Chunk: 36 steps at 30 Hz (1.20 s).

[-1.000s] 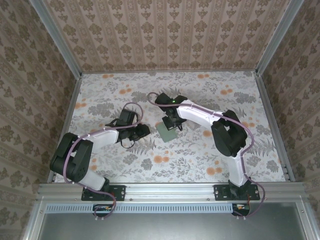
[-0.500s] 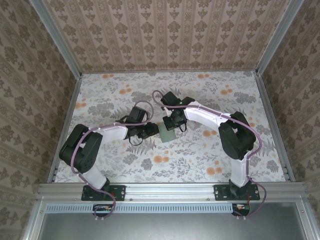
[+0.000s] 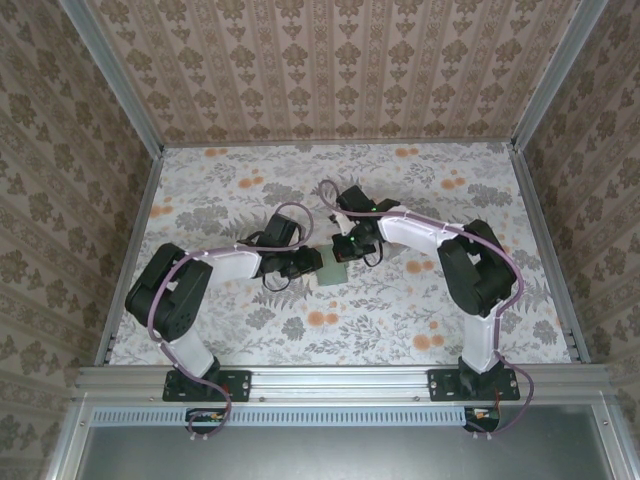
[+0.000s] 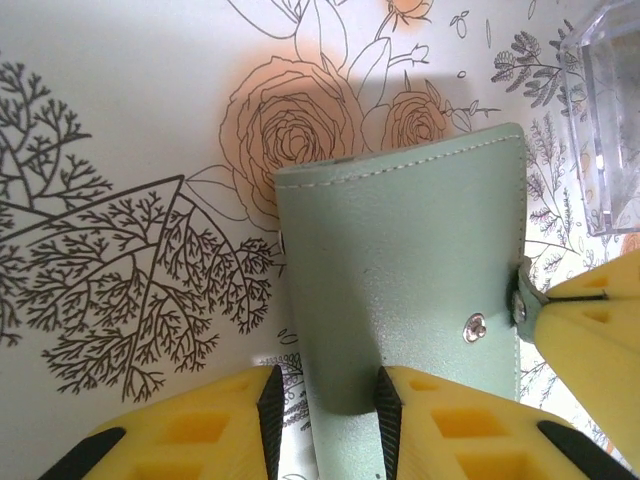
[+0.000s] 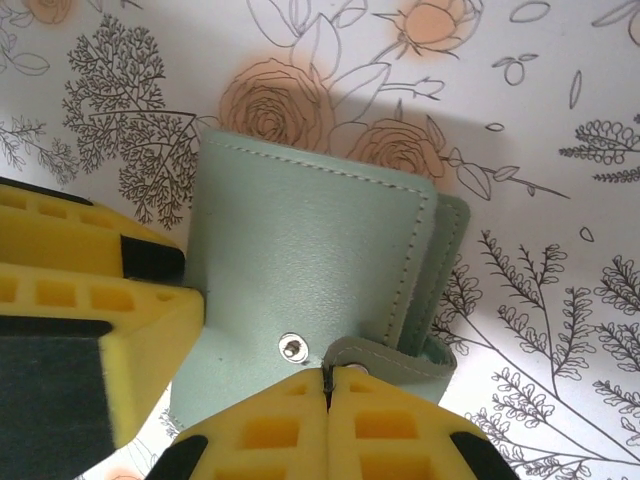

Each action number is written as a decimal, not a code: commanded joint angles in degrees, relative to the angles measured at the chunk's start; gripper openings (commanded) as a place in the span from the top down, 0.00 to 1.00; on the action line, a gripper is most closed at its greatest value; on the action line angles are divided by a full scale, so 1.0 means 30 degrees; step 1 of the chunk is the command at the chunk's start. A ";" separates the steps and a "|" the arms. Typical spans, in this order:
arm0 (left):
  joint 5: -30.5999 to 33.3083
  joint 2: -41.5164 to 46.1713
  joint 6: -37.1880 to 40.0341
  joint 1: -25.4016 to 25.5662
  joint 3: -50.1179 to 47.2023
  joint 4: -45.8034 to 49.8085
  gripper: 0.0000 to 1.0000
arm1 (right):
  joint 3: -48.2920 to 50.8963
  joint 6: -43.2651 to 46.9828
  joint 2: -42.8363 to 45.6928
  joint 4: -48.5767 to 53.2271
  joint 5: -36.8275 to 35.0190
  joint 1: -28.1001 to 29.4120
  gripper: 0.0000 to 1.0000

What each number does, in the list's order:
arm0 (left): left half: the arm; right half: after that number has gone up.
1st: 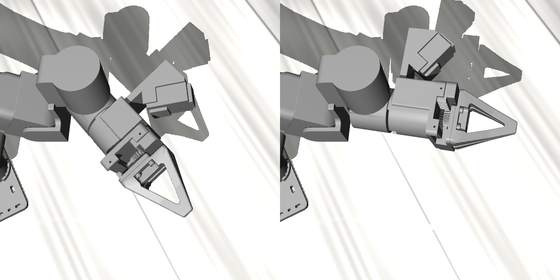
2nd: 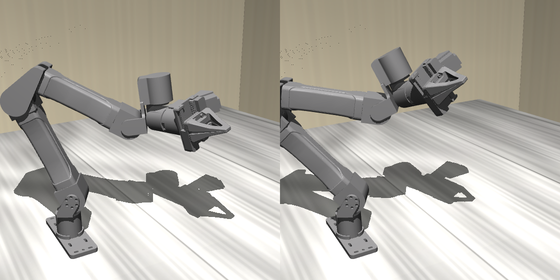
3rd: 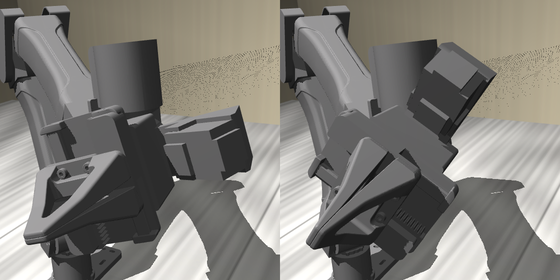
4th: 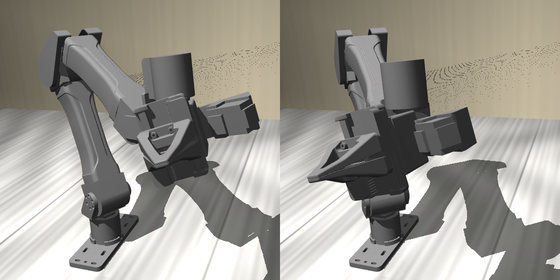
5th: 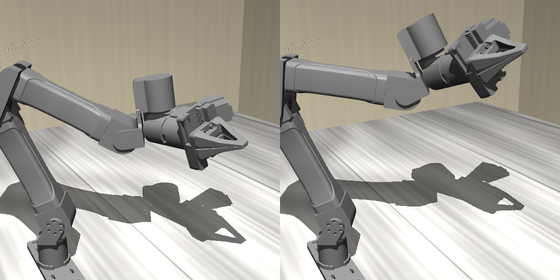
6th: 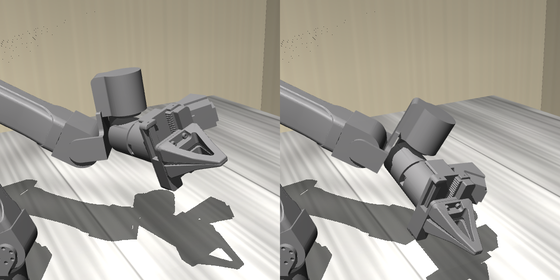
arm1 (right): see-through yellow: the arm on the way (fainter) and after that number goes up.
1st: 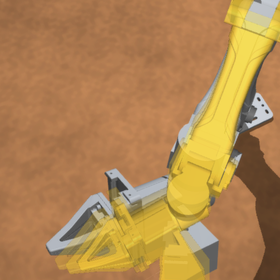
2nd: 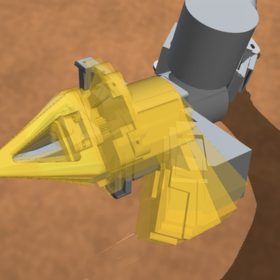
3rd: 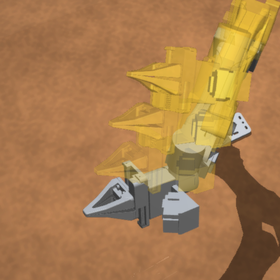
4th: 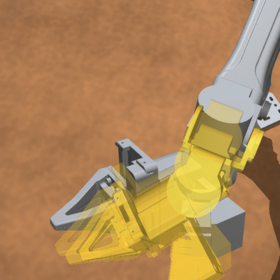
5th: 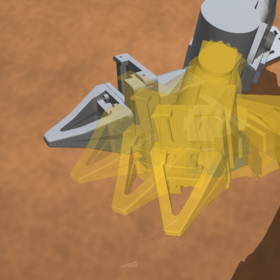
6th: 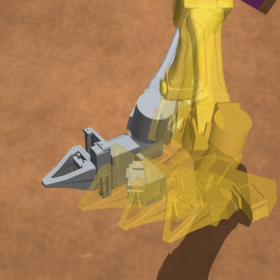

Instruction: Put the credit cards into the card holder

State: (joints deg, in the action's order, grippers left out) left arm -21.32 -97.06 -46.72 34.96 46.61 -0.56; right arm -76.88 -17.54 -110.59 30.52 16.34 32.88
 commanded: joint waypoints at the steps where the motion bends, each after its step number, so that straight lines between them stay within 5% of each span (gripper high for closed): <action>1: -0.0246 -0.0400 -0.0159 0.0172 0.0515 -0.0268 0.67 | 0.0815 -0.0979 0.1024 -0.1605 0.1942 -0.0506 0.96; 11: -0.0298 -0.0794 -0.0189 0.0212 0.0583 -0.0369 0.67 | 0.2512 -0.2676 0.1277 -0.5154 0.5287 -0.1205 0.97; 36: -0.0450 -0.1281 -0.0279 0.0329 0.0895 -0.0534 0.70 | 0.2410 -0.3008 -0.0377 -0.5381 0.6171 -0.1200 0.98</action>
State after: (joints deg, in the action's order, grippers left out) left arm -22.28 -99.70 -46.92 35.27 48.18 -1.89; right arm -68.93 -25.76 -110.32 14.87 31.70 28.86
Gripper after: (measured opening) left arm 0.301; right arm 0.067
